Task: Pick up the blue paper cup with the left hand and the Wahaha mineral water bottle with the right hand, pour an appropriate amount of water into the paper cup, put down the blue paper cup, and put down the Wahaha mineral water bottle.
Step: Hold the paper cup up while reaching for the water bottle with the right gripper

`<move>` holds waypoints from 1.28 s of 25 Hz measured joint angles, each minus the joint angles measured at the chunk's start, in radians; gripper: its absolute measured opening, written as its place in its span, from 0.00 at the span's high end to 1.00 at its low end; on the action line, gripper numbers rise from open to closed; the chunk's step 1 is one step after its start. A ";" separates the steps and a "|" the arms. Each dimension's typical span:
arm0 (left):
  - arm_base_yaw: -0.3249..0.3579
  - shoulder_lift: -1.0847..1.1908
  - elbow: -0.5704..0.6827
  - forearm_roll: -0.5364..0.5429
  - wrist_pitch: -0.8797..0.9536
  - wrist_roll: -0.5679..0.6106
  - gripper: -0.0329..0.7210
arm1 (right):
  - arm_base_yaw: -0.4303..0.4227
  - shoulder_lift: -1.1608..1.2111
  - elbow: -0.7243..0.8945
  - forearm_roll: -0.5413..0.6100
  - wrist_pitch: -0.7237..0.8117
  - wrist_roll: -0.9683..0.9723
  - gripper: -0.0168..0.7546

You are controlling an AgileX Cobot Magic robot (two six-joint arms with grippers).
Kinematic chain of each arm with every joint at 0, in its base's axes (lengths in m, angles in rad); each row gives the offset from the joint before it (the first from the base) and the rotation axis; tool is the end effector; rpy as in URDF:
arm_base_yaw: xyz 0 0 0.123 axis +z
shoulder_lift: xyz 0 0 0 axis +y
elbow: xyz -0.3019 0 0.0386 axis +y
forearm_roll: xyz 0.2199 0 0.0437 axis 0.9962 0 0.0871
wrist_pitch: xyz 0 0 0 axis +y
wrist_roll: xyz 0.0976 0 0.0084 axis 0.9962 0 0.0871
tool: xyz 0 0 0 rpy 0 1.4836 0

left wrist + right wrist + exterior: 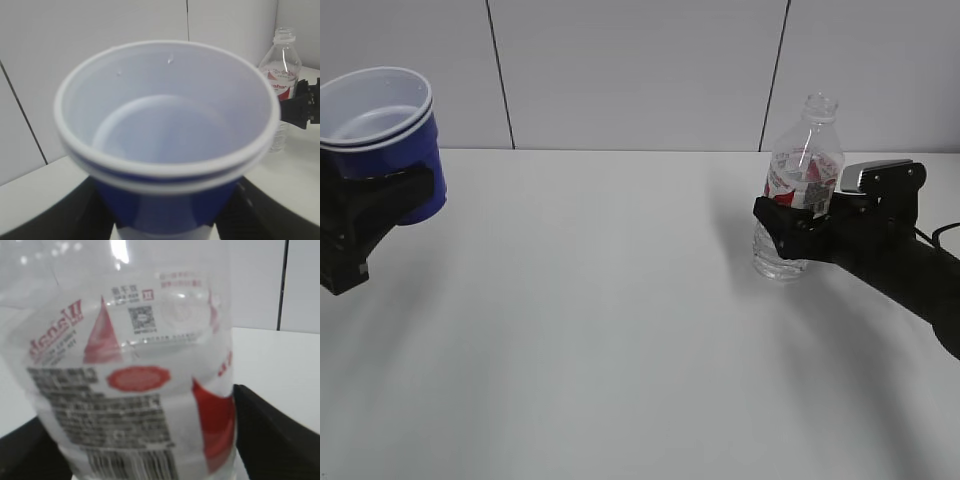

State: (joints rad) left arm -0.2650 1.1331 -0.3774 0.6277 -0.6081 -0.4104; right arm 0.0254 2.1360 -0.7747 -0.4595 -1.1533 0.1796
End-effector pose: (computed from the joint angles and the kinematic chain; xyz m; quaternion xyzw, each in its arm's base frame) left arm 0.1730 -0.0809 0.2794 0.2543 0.7129 -0.1733 0.6301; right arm 0.3700 0.0491 0.1366 -0.1504 0.7426 0.1602 0.6326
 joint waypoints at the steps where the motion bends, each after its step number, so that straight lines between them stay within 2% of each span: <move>1: 0.000 0.000 0.000 0.000 0.000 0.000 0.39 | 0.000 0.004 -0.002 -0.001 0.000 0.000 0.12; 7: 0.000 0.000 0.000 0.000 0.000 0.000 0.39 | 0.000 0.013 -0.005 -0.013 0.000 0.000 0.14; 17: 0.000 0.000 0.000 0.000 0.000 0.000 0.39 | 0.000 0.013 -0.005 -0.017 0.000 -0.002 0.34; 26: 0.000 0.000 0.000 0.000 -0.004 0.000 0.39 | 0.000 0.013 -0.005 -0.019 0.000 0.068 0.35; 32: 0.000 0.078 0.000 -0.049 -0.039 0.000 0.39 | 0.000 0.013 -0.005 -0.019 -0.002 0.101 0.35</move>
State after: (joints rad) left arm -0.2650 1.2115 -0.3774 0.5784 -0.6475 -0.4104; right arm 0.0254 2.1488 -0.7798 -0.4786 -1.1556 0.2802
